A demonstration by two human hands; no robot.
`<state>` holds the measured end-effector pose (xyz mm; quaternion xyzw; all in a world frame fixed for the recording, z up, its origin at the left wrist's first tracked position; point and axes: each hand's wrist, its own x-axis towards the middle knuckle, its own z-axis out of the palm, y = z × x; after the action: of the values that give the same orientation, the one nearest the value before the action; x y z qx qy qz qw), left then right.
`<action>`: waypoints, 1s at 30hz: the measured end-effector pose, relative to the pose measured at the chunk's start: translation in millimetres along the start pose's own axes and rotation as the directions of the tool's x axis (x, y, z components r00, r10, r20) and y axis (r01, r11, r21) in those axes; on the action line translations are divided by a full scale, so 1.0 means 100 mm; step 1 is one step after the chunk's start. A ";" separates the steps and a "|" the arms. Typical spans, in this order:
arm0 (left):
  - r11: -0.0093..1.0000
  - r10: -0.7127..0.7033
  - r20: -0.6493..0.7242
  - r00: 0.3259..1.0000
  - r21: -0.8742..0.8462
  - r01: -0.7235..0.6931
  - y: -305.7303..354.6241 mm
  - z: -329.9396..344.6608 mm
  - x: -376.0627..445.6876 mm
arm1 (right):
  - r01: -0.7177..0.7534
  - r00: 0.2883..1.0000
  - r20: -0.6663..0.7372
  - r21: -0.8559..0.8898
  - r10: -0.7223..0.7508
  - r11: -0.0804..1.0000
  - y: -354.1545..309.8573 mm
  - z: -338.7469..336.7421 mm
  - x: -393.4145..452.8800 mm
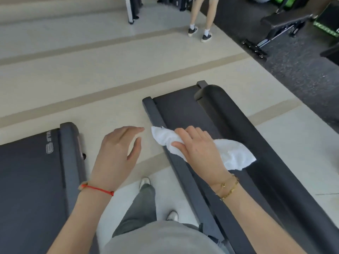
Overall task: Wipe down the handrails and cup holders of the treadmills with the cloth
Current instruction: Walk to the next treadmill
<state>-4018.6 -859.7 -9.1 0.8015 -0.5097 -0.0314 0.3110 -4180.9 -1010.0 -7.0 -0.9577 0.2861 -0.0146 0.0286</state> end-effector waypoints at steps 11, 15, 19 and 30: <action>0.984 -0.176 -0.049 0.983 0.031 0.178 -1.14 -0.24 0.67 | 0.113 0.993 0.017 0.032 -0.114 0.993 -0.48 0.28 1.51; 0.980 -0.192 -0.040 0.981 0.034 0.194 -1.65 -0.47 1.16 | 0.099 0.993 -0.075 0.054 -0.095 0.994 -0.73 0.30 2.17; 0.981 -0.188 -0.008 0.982 0.037 0.188 -2.11 -0.69 1.60 | 0.083 0.991 -0.113 0.102 -0.071 0.991 -0.94 0.32 2.76; 0.982 -0.188 0.032 0.982 0.038 0.186 -3.04 -0.70 2.93 | 0.054 0.993 -0.112 0.178 -0.034 0.982 -0.98 0.45 4.25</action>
<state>-3610.6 -985.0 -36.2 0.8504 -0.4381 -0.0660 0.2838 -3770.1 -1159.2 -40.8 -0.9550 0.2634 -0.0934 0.0996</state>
